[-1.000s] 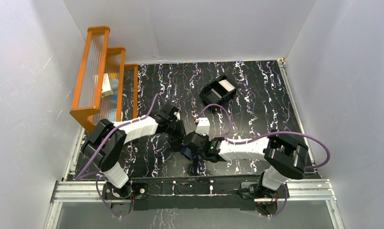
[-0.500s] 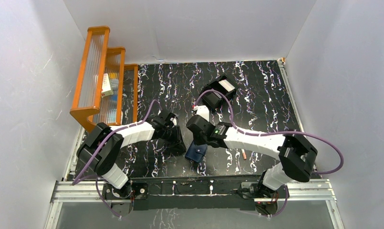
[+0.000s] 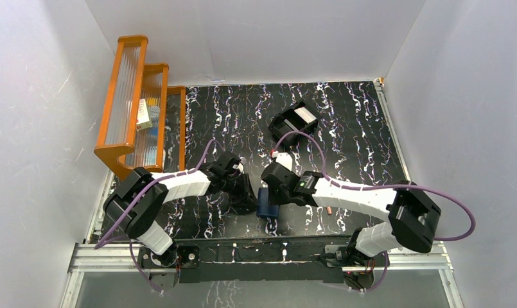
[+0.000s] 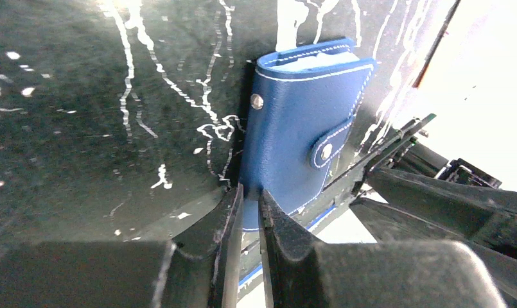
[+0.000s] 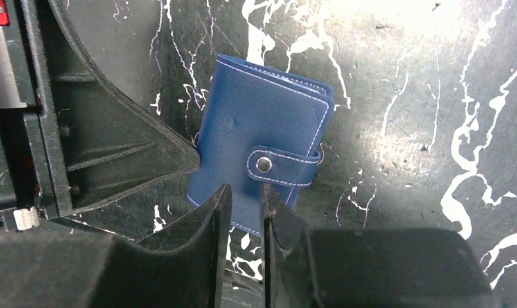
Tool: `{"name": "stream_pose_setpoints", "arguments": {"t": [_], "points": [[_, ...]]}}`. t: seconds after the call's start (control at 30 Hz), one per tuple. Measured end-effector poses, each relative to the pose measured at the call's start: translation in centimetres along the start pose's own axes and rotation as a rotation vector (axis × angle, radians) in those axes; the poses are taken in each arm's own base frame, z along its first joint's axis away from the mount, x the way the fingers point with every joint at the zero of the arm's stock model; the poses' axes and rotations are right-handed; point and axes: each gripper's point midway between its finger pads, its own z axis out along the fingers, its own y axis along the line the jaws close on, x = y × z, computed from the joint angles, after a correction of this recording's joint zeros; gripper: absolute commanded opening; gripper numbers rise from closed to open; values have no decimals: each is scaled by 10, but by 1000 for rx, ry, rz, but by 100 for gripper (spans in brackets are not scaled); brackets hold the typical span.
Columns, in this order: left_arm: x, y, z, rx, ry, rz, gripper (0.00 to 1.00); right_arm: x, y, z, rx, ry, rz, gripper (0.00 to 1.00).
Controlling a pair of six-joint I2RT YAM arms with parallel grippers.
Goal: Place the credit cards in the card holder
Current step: Close the card holder at the center of the board.
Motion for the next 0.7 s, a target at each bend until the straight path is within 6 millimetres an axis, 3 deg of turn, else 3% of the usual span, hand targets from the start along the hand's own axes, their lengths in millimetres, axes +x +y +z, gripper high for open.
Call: {"name": "stream_pose_setpoints", "arguments": {"t": [0.3,0.7], "points": [[-2,-16,2,59,-13,1,14,7,-8,2,6,22,27,28],[-2,-16,2,67,-15,2,14,19,-21,24,58,82,7,20]]}}
